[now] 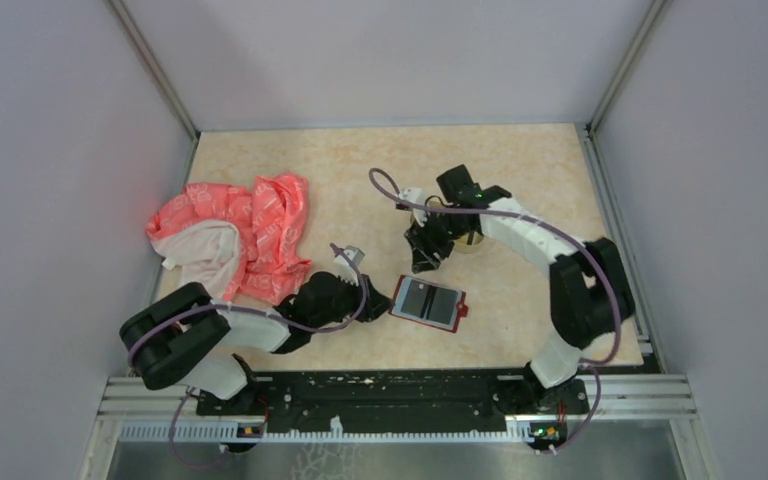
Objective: Put the credit cards into the card holder
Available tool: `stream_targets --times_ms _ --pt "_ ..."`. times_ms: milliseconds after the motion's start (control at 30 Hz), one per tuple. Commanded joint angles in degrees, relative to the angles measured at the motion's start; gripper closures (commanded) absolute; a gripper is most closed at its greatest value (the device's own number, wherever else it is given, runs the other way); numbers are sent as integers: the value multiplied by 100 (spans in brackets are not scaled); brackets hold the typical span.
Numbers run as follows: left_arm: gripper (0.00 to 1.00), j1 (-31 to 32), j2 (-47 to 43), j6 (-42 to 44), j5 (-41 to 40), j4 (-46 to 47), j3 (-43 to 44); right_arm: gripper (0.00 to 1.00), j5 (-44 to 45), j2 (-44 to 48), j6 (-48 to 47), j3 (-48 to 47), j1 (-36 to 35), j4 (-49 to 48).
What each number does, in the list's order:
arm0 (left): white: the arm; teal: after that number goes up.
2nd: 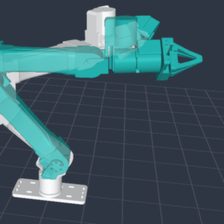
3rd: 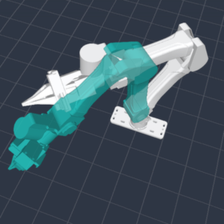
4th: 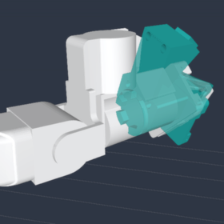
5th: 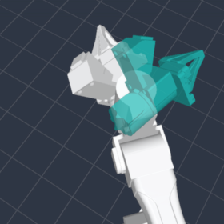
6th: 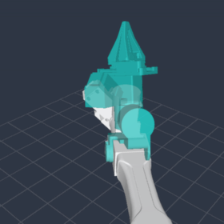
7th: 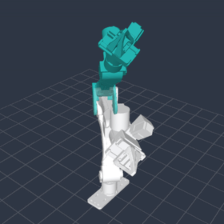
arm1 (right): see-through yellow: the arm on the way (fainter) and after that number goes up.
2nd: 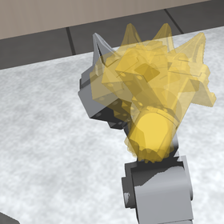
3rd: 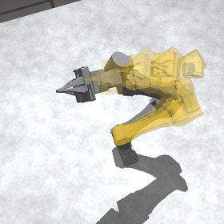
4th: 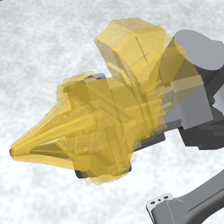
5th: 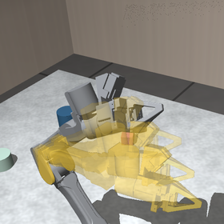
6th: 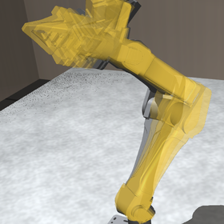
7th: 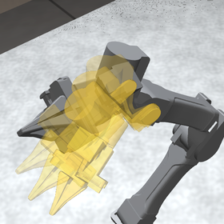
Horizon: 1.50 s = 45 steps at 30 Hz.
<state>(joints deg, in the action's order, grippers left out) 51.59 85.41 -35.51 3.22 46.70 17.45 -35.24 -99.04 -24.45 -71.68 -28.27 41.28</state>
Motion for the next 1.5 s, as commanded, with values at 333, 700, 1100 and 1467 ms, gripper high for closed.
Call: stream_targets --times_ms 333,700,1100,1467 --pt "71 -104 -764 -92 -722 -203 -195 100 -561 1958 -5343 2409 44 -791" --pt "71 -174 201 -179 -446 -354 231 100 550 1246 -4494 2367 -337 -1545" --pt "71 -211 925 -383 187 302 227 100 809 1046 -4363 2444 -603 -1833" --pt "71 -211 1110 -782 584 1131 -153 100 500 1080 -3918 2466 -704 -2106"
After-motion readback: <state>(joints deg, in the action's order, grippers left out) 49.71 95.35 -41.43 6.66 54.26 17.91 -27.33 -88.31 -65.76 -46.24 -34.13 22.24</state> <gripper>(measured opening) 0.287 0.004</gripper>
